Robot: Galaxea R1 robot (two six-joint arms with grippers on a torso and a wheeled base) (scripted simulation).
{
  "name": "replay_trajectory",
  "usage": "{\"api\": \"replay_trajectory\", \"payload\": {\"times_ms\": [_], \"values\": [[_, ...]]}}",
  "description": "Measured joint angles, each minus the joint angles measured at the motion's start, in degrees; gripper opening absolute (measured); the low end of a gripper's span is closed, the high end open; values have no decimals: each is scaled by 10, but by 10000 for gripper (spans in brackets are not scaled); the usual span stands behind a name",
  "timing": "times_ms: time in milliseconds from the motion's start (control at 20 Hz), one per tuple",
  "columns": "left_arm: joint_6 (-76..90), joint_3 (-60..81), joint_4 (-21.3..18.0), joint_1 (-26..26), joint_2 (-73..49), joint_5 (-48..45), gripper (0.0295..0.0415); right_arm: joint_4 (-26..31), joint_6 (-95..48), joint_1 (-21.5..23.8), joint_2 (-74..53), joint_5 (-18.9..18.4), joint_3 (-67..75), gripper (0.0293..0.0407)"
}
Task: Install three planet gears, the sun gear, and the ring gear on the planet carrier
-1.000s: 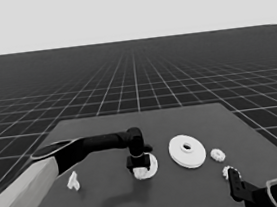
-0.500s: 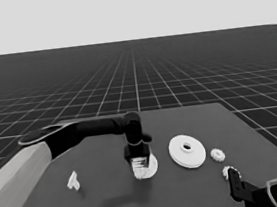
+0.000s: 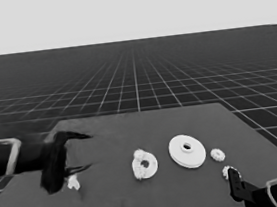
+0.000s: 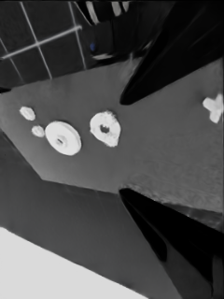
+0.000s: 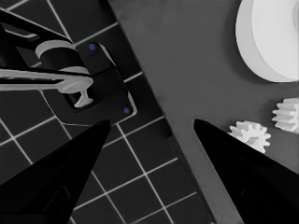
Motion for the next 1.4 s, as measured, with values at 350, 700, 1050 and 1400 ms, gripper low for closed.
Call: {"api": "replay_trajectory", "payload": {"times_ms": [350, 700, 1050, 1400], "values": [[60, 24, 3, -9, -33, -21, 385, 306, 207, 207, 143, -96, -420, 389], [62, 25, 3, -10, -34, -21, 385, 328, 229, 208, 239, -145, -616, 385], [62, 25, 3, -10, -34, -21, 385, 263, 208, 96, 285, -55, -700, 385], [62, 25, 3, -10, -34, -21, 385, 262, 207, 94, 286, -52, -703, 312]]}}
